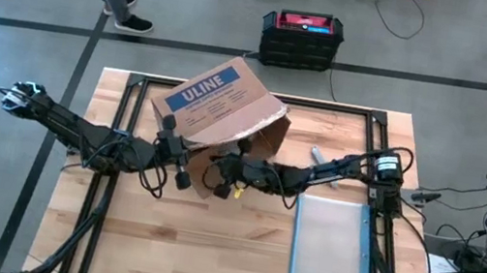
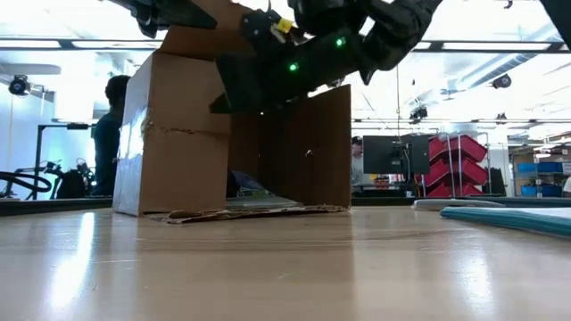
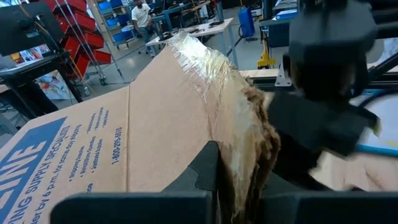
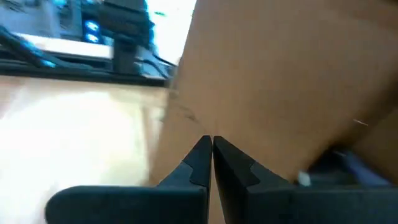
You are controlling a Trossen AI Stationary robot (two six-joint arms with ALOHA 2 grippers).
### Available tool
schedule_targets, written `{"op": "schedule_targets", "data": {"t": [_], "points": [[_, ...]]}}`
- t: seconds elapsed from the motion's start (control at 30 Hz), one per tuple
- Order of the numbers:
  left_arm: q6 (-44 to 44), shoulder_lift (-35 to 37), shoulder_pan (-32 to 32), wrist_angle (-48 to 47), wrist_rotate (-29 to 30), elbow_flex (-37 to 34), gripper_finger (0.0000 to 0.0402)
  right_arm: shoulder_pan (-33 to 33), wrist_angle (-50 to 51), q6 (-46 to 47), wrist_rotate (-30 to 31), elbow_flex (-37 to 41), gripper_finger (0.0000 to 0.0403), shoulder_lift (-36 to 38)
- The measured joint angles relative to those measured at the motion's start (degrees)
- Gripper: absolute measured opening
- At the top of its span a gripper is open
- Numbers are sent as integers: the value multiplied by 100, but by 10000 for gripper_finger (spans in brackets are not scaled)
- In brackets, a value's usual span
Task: Unpack boxes
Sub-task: Open the cardboard box using a gray knife
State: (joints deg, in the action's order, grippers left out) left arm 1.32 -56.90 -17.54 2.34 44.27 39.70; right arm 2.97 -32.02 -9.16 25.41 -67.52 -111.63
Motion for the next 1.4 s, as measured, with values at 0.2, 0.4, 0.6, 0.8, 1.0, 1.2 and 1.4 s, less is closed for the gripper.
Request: {"op": "schedule_targets", "data": {"t": [0.2, 0.4, 0.6, 0.8, 1.0, 1.2, 1.4], "points": [[-12, -7, 0, 28, 11, 0, 0, -187, -62, 427, 992, 299, 0, 134], [-11, -17, 0, 102, 22, 0, 0, -535, -740, 633, 34, 310, 0, -118], [37, -17, -4, 90, 35, 0, 0, -616, -764, 477, -1288, 227, 0, -219], [48, -19, 0, 125, 118, 0, 0, -332, -564, 362, -1930, 224, 0, -216], [106, -20, 57, 60, 168, 0, 0, -44, -545, 361, -2249, 221, 0, -196], [138, -20, 55, -36, 166, 0, 0, -8, -168, -40, -598, 221, 0, -40], [136, -22, 55, -31, 56, 0, 0, -352, -120, -62, 299, 231, 0, -64]]}}
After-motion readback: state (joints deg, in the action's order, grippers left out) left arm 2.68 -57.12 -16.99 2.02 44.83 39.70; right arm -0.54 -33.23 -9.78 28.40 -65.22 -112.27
